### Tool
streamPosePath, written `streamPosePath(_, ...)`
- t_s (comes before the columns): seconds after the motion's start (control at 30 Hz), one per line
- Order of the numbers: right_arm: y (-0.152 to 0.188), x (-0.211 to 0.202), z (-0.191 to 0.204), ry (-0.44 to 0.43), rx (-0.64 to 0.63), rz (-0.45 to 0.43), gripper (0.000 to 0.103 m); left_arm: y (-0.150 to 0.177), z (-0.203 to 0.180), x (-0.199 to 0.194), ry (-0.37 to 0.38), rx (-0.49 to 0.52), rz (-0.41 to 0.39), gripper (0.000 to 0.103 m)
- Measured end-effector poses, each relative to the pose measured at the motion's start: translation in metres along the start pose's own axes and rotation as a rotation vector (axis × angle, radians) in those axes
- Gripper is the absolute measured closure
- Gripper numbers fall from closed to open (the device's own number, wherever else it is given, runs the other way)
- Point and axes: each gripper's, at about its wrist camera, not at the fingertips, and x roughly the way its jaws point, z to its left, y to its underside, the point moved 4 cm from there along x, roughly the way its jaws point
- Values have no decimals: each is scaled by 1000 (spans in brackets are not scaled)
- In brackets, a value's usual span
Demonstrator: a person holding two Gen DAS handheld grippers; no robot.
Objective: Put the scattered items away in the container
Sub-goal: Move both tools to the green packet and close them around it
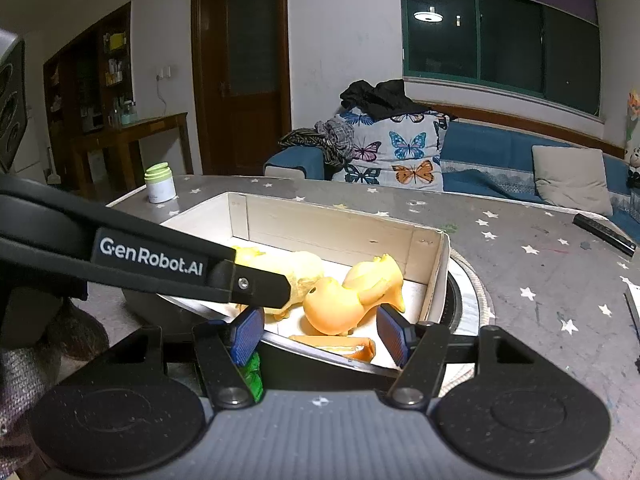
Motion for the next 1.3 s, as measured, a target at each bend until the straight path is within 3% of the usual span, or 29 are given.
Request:
streamPosePath(0.5,7,-36,15,-20,-32,-51,31,16,20,-43,-29,-49,-54,76)
streamPosePath(1.07,38,-14,39,-98,-55,80,33,42,31,-30,-36,-86,39,74)
streamPosePath(1.3,42,-5,41,-110,-48,102,40,44,29,-21,-22,-79,61,74)
